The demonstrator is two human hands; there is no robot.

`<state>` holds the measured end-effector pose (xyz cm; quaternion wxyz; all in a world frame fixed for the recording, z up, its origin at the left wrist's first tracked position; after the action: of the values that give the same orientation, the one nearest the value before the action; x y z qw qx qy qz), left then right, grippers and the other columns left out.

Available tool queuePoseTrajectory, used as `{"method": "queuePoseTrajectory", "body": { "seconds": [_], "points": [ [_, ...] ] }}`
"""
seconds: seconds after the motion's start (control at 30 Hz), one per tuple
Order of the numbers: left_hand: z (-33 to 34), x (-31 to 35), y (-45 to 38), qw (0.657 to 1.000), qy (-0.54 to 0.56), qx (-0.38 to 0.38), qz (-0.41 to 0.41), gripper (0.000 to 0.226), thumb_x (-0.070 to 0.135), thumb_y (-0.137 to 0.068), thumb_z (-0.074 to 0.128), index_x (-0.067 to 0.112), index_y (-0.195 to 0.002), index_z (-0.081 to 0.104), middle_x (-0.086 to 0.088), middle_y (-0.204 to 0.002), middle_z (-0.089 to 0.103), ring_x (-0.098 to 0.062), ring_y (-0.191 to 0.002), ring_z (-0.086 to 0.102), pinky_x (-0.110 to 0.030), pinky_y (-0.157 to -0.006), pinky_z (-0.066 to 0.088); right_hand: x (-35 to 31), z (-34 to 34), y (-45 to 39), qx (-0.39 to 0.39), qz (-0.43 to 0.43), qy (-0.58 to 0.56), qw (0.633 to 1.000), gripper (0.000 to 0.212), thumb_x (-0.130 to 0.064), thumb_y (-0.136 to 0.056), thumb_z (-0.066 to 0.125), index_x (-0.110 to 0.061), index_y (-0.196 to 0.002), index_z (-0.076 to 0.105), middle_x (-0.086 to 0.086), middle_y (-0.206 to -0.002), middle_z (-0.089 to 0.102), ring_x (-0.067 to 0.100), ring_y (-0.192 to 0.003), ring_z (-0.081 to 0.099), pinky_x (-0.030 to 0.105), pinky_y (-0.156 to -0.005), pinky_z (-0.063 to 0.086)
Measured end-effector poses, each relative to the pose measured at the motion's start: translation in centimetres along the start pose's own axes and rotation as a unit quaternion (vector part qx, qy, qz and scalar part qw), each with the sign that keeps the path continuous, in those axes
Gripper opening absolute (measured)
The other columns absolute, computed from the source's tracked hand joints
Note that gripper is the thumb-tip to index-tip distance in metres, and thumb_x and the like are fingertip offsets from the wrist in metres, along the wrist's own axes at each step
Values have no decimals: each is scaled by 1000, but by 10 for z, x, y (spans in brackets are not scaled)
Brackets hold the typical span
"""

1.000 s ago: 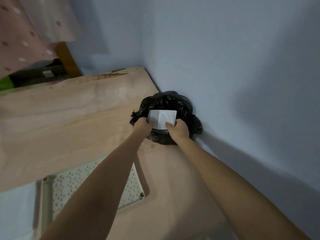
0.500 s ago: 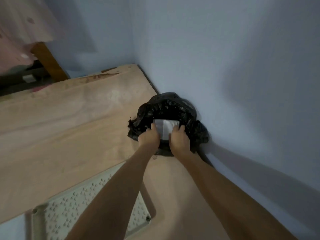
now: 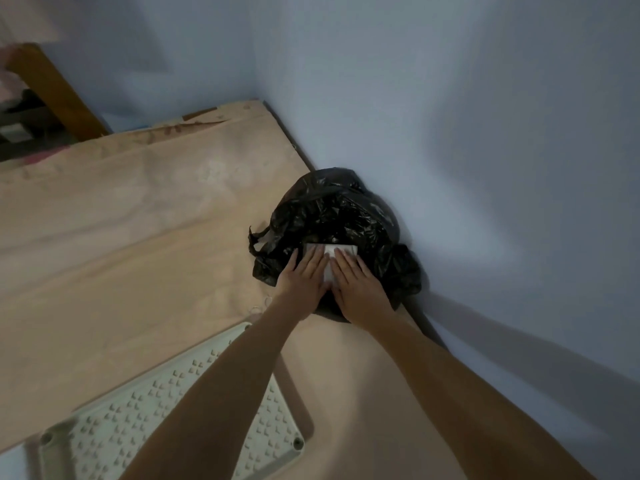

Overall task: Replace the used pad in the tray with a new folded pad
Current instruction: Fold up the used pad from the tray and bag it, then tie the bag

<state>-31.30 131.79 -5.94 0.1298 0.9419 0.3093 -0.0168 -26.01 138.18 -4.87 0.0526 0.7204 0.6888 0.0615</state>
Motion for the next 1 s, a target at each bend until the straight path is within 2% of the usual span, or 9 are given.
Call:
{"method": "queuePoseTrajectory", "body": {
  "seconds": [0.13, 0.37, 0.6, 0.67, 0.73, 0.83, 0.9, 0.93, 1.0],
  "points": [
    [5, 0, 1, 1000, 28, 8, 1, 62, 48, -100, 9, 13, -150, -4, -4, -158, -8, -16, -146, -9, -39, -117, -6, 5, 12, 1, -18, -4, 4, 1000, 58, -34, -101, 19, -6, -150, 2, 10, -159, -1, 21, -146, -4, 34, -117, -8],
    [10, 1, 3, 997, 74, 14, -29, 61, 46, -100, 8, 15, -149, -9, -2, -158, -14, -14, -145, -12, -39, -119, -2, 9, 15, -4, -46, 8, -53, 998, 57, -32, -102, 19, -9, -150, -1, 6, -159, -7, 16, -146, -7, 32, -117, -5],
    [17, 2, -4, 993, 95, -49, -51, 58, 44, -99, 5, 17, -148, -12, 0, -157, -18, -13, -143, -18, -41, -117, -6, 10, 21, -10, -94, 23, -75, 993, 56, -30, -102, 18, -12, -150, -6, 4, -159, -12, 15, -146, -11, 34, -117, -5],
    [13, 2, -4, 994, 78, -56, -46, 58, 43, -100, 5, 16, -148, -11, -1, -157, -17, -14, -144, -16, -41, -116, -7, 11, 16, -10, -98, 27, -86, 991, 56, -30, -102, 19, -11, -150, -3, 4, -159, -9, 15, -146, -9, 33, -118, -4],
    [5, 3, -2, 996, 62, -53, -42, 58, 41, -101, 7, 13, -150, -5, -5, -158, -11, -17, -145, -11, -41, -117, -4, 9, -1, -9, -65, 20, -116, 991, 55, -25, -101, 27, -9, -150, 11, 6, -160, 3, 16, -147, 0, 32, -117, -2],
    [-29, 4, 7, 993, 109, 47, -1, 53, 32, -101, 22, 4, -147, 22, -12, -156, 16, -24, -143, 19, -35, -115, 15, 11, -51, 9, 114, 13, -168, 979, 45, -12, -90, 48, -3, -134, 48, 15, -146, 40, 25, -137, 35, 36, -113, 23],
    [-64, -5, 23, 970, 169, 172, 25, 47, 27, -96, 31, 2, -134, 45, -15, -140, 45, -28, -125, 46, -37, -100, 35, 30, -77, 34, 252, 72, -165, 951, 37, -5, -78, 58, -2, -114, 62, 18, -128, 57, 31, -119, 53, 41, -99, 41],
    [-80, -16, 33, 954, 181, 240, 10, 44, 25, -92, 33, 2, -124, 54, -16, -127, 55, -30, -113, 53, -38, -91, 41, 45, -83, 47, 294, 124, -165, 933, 34, -4, -74, 59, -1, -108, 64, 18, -121, 59, 32, -112, 56, 42, -94, 44],
    [-97, -54, 48, 911, 199, 347, -101, 32, 18, -87, 42, 0, -107, 60, -17, -108, 61, -33, -96, 57, -40, -79, 45, 70, -84, 66, 307, 219, -177, 909, 30, 0, -74, 60, 2, -105, 62, 20, -117, 59, 36, -110, 54, 44, -93, 43]
  ]
}}
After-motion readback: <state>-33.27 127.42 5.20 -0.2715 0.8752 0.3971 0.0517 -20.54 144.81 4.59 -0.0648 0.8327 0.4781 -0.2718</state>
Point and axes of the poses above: each hand's wrist, its own y-axis away from the middle knuckle, its own z-axis out of the palm, x = y × z, the point moved 8 cm from there along -y, towards the middle knuckle
